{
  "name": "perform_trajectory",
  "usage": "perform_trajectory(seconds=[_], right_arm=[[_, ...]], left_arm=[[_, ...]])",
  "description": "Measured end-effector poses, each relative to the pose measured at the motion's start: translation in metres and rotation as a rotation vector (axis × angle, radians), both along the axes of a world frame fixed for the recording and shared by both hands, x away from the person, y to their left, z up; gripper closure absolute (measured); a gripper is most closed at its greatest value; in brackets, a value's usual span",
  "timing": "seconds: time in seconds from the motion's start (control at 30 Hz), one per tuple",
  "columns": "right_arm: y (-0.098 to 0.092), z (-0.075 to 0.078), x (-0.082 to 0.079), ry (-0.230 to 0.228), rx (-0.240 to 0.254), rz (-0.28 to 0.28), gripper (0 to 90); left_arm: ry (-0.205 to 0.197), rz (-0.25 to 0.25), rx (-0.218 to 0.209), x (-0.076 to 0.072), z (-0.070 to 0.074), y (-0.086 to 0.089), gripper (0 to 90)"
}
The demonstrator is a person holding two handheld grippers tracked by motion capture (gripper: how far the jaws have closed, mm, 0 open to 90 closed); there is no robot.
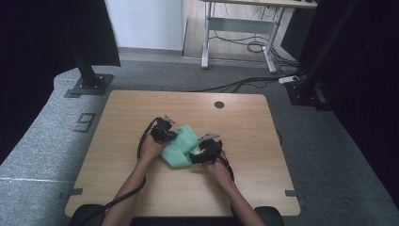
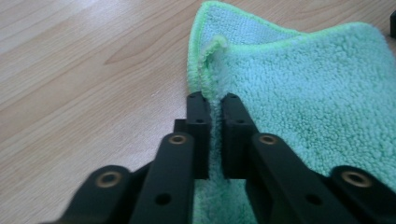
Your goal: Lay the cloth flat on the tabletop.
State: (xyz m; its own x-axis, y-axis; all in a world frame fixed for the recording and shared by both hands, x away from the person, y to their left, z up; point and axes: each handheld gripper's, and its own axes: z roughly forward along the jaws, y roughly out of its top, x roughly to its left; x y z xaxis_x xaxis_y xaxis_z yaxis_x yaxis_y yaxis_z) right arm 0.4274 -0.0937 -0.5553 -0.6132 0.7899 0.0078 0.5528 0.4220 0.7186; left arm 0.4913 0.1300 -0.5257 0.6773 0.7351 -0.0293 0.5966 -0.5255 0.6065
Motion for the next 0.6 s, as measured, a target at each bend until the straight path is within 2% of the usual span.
perform_trajectory(seconds=[0.07,0.1,0.13,0.17,0.2,0.23,0.27,0.43,0.47,0.5,0.6], right_arm=[[0.000,0.000,0.000,-0.001,-0.001,-0.009,0.0],[0.000,0.000,0.000,-0.001,-0.001,-0.009,0.0],[-0.001,0.000,0.000,-0.001,-0.001,-0.017,0.0],[-0.001,0.000,0.000,-0.001,-0.001,-0.017,0.0],[-0.003,0.000,0.000,0.000,0.000,-0.031,0.0],[-0.003,0.000,0.000,0.000,0.000,-0.031,0.0],[-0.004,0.000,0.001,0.000,0.002,-0.045,0.0],[-0.007,0.000,0.002,-0.002,0.000,-0.071,0.0],[-0.009,0.000,0.002,-0.002,0.000,-0.077,0.0],[-0.009,0.000,0.002,-0.002,0.000,-0.077,0.0],[-0.014,0.000,0.003,0.001,0.001,-0.091,0.0]], left_arm=[[-0.036,0.030,0.033,-0.002,0.006,0.005,86.1],[-0.036,0.030,0.033,-0.002,0.006,0.005,86.0],[-0.039,0.056,0.018,-0.004,0.011,0.013,85.9],[-0.039,0.056,0.018,-0.004,0.011,0.013,85.8],[-0.049,0.087,-0.008,-0.006,0.015,0.023,85.6],[-0.049,0.087,-0.008,-0.006,0.015,0.023,85.2],[-0.055,0.107,-0.041,-0.010,0.019,0.033,84.7],[-0.085,0.129,-0.053,-0.021,0.022,0.045,83.2],[-0.112,0.151,-0.035,-0.024,0.024,0.052,83.6],[-0.112,0.151,-0.035,-0.024,0.024,0.052,83.5],[-0.106,0.172,-0.044,-0.028,0.024,0.066,84.8]])
